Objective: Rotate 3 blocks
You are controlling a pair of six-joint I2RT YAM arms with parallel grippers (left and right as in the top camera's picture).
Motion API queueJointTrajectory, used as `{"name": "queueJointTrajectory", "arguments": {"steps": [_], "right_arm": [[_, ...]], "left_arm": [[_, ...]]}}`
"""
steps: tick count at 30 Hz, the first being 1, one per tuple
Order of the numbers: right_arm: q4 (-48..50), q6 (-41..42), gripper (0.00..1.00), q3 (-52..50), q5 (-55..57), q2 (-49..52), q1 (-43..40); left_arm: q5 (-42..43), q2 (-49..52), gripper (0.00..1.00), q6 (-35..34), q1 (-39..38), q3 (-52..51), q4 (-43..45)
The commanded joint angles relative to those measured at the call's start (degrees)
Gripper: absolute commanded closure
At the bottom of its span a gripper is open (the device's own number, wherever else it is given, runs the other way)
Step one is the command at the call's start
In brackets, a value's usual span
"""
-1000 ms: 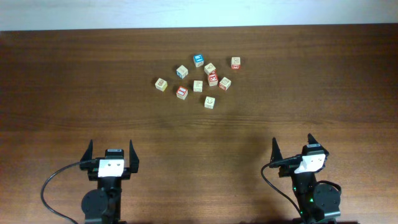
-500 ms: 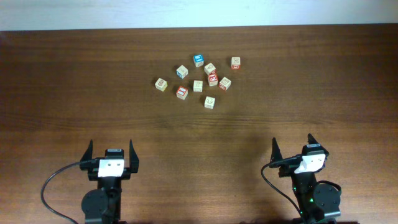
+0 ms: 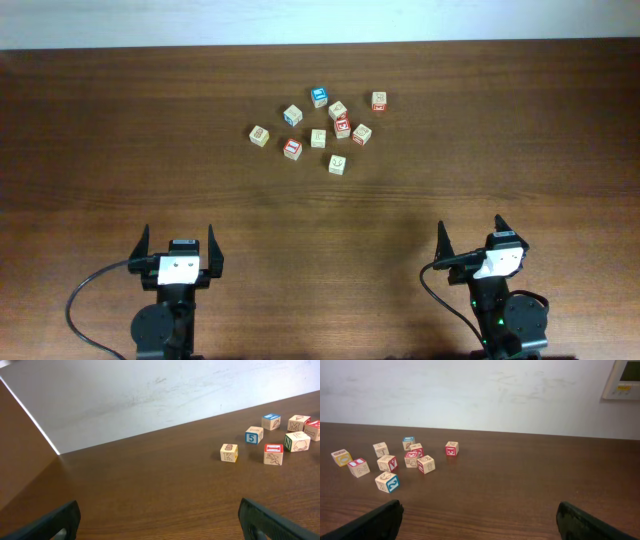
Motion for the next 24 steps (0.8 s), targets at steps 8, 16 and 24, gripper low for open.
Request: {"name": "queueJointTrajectory", "arguments": {"steps": [8,16,24], "right_arm": [[-0.1,-0.2,0.02,-0.5,0.5,-0.3,-0.3],[6.9,-0.2,0.02,-0.5,-0.3,-0.3,-0.3],[4.1,-0.8,0.02,12.6,-0.6,4.5,-0.4]], "left_arm": [[-0.7,-0.5,0.01,0.9,0.3,-0.2,0.0],[5.5,-0.5,0.01,0.5,0.3,-0.1,0.0],[5.8,10.4,0.01,-3.5,0.3,19.3,-10.6]]}}
